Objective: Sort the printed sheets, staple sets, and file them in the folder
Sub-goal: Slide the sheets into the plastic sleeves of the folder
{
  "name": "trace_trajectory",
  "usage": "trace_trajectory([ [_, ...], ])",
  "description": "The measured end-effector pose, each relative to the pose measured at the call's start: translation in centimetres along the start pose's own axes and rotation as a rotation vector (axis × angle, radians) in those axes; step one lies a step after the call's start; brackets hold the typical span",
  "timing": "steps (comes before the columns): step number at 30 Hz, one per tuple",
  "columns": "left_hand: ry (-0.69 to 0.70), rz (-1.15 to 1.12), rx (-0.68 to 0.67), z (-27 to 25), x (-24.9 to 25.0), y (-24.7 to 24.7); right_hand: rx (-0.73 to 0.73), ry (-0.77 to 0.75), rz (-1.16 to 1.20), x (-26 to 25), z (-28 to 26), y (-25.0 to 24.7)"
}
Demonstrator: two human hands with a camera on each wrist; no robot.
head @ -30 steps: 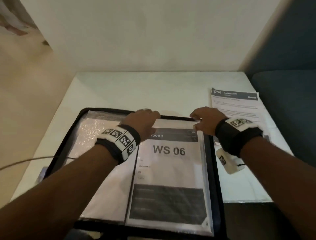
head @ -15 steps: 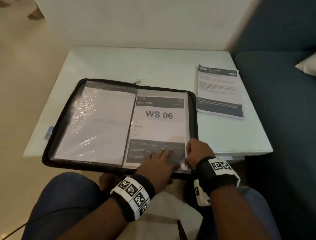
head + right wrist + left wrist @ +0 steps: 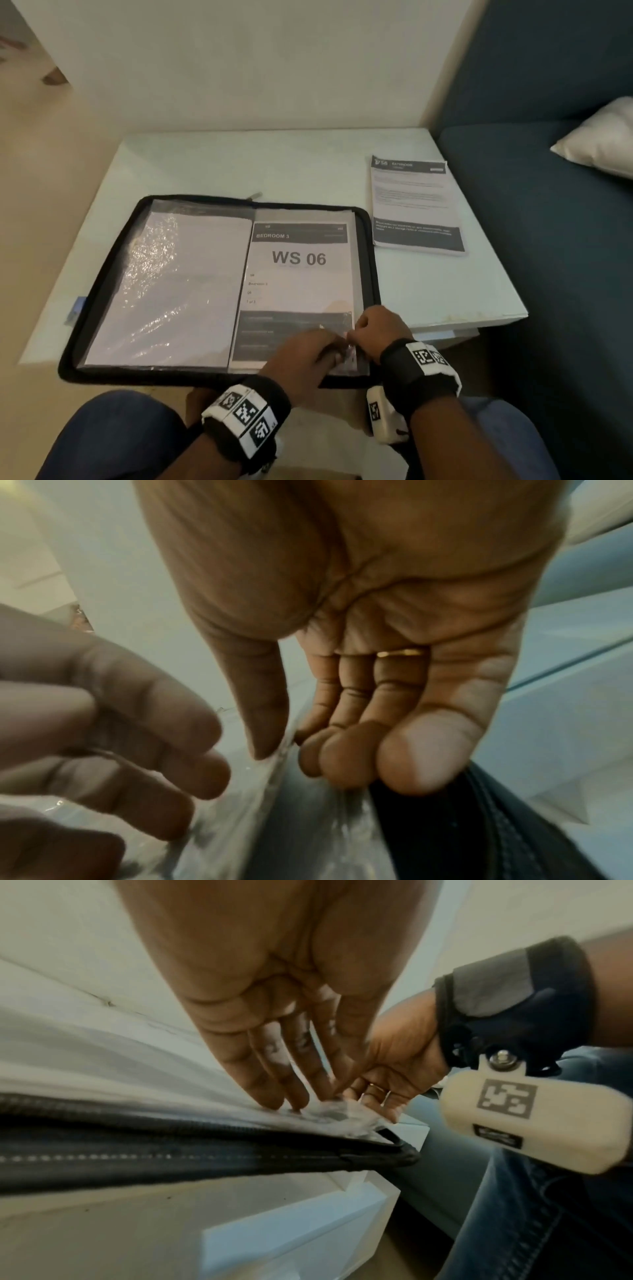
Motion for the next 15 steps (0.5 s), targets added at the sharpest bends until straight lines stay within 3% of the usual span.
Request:
trace_trajectory([
  [3, -0.090, -0.107, 0.095, 0.2, -1.2, -1.0, 0.056, -0.022, 0.009, -0.7, -0.2, -0.4],
  [6, -0.201, -0.236, 0.061, 0.8, -1.6, -2.0, 0.130, -0.057, 0.052, -1.2, -0.4, -0.6],
  [8, -0.231, -0.203, 0.065, 1.7, -1.7, -2.7, 0.171, -0.064, 0.099, -1.4, -0.5, -0.4],
  [12, -0.281, -0.168, 0.120, 3.0, -1.1, -4.4, 0.162, -0.069, 0.417, -1.7, -0.2, 0.2],
  [15, -0.298, -0.285, 0.137, 3.3, -0.6, -5.9, 0.042, -0.262, 0.690, -4.1, -0.7, 0.6],
])
Point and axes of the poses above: each hand's wrist, its own z-axis towards the middle knuckle, its own y-axis out of the palm, x = y × z, the point moved 6 cm from there along z, towards the middle knuckle
